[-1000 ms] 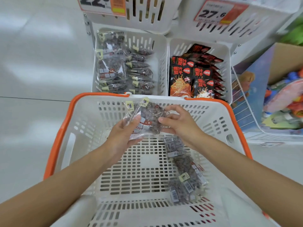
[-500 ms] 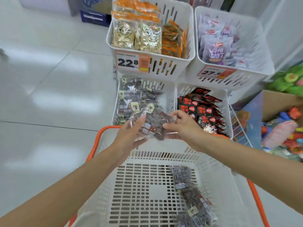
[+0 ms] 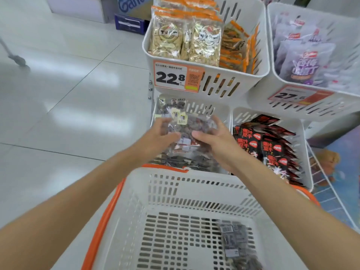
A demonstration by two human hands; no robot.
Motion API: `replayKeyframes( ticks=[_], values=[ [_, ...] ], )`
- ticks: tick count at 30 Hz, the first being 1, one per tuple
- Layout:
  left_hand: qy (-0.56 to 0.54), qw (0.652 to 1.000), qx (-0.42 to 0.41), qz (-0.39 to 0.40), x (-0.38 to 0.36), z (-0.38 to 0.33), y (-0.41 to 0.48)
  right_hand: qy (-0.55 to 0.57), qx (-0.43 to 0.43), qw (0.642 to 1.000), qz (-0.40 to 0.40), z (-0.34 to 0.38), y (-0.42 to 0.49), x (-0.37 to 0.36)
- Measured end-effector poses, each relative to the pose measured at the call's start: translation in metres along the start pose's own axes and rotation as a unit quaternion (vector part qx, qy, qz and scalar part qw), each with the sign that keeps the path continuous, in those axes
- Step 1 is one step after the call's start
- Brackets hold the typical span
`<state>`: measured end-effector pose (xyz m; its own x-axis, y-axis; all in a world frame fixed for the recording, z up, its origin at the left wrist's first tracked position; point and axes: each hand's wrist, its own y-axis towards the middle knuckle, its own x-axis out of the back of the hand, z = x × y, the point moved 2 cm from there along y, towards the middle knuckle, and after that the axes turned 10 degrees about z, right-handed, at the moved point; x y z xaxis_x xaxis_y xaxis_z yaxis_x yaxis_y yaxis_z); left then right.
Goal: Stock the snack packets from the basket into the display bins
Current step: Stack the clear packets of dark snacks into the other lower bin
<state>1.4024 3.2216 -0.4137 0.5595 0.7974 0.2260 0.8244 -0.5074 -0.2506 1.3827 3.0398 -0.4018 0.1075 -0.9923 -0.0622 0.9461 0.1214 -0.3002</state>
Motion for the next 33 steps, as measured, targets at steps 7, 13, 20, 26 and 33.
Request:
replayKeyframes(
  ticks=[7, 13, 20, 26, 33],
  values=[
    [0.326, 0.935, 0.122, -0.063, 0.047, 0.057, 0.035, -0.324, -0.061, 0.944, 0.024, -0.060, 0.052, -0.038],
    [0.227, 0.965, 0.018, -0.129, 0.041, 0.064, 0.035, -0.327, -0.001, 0.944, -0.055, -0.058, 0.051, -0.032],
    [0.316, 0.941, 0.048, -0.112, 0.044, 0.070, 0.027, -0.332, -0.060, 0.941, 0.000, -0.053, 0.061, -0.027],
    [0.221, 0.965, 0.031, -0.140, 0.041, 0.070, 0.029, -0.292, -0.004, 0.955, -0.054, -0.050, 0.060, -0.022],
    [0.276, 0.939, -0.089, -0.186, 0.011, 0.027, 0.004, -0.330, 0.075, 0.939, -0.064, -0.032, 0.004, 0.003]
  ],
)
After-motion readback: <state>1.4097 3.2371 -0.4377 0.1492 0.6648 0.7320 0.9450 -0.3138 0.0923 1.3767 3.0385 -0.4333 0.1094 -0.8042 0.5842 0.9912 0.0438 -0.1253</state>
